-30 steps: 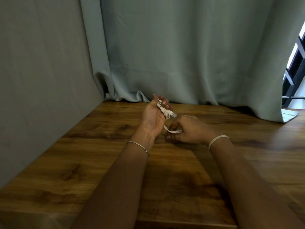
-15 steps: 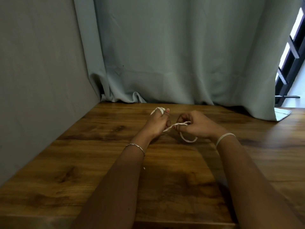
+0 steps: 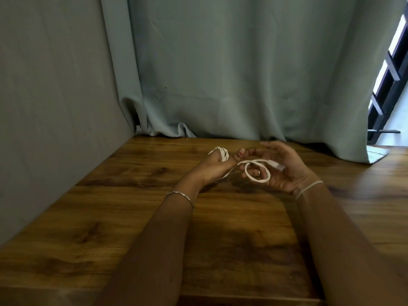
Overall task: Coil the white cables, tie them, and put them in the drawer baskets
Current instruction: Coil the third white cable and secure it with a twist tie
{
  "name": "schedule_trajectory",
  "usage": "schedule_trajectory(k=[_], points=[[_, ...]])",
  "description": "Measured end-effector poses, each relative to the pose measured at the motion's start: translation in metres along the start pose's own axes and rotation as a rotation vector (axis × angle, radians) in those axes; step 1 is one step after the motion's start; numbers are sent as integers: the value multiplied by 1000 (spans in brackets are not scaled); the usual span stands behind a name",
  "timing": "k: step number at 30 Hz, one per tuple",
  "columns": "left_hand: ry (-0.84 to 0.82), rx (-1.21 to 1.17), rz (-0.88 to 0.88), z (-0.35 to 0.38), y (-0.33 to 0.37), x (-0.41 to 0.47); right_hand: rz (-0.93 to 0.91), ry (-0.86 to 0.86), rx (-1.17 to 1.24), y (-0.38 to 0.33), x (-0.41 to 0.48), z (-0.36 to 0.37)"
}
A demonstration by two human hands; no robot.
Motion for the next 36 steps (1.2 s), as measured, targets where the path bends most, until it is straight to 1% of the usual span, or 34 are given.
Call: schedule_trajectory(k=[1, 3, 8, 11, 16, 19, 22, 25, 27, 29, 30, 32, 34, 36], points=[[-16, -4, -7, 0, -1, 0, 2, -12, 34, -1, -1, 1], [-67, -95, -8, 2, -3, 0, -7, -54, 87, -2, -1, 2], [-147, -371, 0, 3, 7, -7, -145, -48, 174, -9, 1, 1], [-217, -379, -19, 5, 8, -10, -205, -35, 247, -12, 0, -2], [-263, -364, -87, 14, 5, -11, -314, 150, 225, -17, 2, -6], [-287, -367, -133, 20, 6, -13, -400, 270, 325, -22, 3, -13], [-336, -407, -176, 22, 7, -15, -461, 399, 380, -25, 4, -24], [-430, -513, -177, 23, 16, -21, -512, 530, 352, -23, 10, -39], [-480, -604, -170, 21, 23, -26, -545, 659, 279, -21, 11, -47], [-502, -683, -153, 20, 28, -28, -563, 737, 172, -20, 12, -49], [-499, -724, -138, 19, 29, -27, -557, 756, 75, -19, 13, -48], [-470, -837, -108, 16, 31, -24, -498, 809, -226, -15, 18, -47], [-394, -989, -81, 8, 32, -20, -447, 841, -519, -9, 24, -47], [-296, -1134, -57, 0, 32, -15, -425, 834, -689, -6, 27, -43]])
Point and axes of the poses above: each hand's wrist, its own x-axis towards the middle knuckle, its own z-axis out of the palm, y = z × x, the point moved 5 cm from there along x, towards the middle knuckle, and after that the axes turned 4 degrees about y, right-handed, at the moved point
